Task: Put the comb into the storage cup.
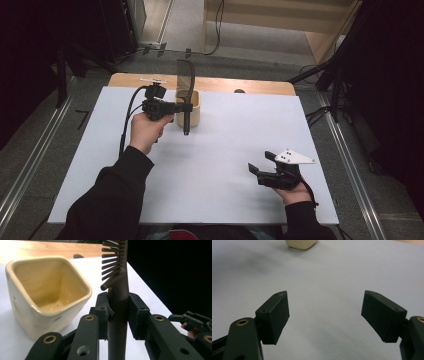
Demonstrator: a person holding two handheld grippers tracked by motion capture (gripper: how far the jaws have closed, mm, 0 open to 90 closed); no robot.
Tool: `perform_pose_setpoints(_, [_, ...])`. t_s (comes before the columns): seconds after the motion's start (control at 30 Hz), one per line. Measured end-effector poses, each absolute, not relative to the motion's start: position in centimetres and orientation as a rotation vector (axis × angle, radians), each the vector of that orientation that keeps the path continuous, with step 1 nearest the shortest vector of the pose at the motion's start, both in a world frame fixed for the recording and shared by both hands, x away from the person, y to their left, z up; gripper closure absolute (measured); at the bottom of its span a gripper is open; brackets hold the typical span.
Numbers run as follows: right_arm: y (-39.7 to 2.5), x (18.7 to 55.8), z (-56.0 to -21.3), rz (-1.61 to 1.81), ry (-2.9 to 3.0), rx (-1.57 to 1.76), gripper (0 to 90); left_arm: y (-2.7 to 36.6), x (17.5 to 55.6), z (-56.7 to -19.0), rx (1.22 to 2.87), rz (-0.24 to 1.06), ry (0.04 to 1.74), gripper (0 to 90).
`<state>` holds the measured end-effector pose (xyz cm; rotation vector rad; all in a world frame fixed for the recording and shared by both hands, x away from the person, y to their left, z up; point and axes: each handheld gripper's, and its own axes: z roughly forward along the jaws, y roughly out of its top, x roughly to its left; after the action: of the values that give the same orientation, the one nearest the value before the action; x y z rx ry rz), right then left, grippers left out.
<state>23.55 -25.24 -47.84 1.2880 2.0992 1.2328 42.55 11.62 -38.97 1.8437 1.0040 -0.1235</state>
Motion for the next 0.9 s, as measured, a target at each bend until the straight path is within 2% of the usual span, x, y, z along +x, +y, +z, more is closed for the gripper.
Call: perform_pose_setpoints(0.9, [-25.2,23.6,-47.8,1.231,2.1,1.292,20.4,11.2,45.1,-37.0,1.795,-0.094,0.955,72.5])
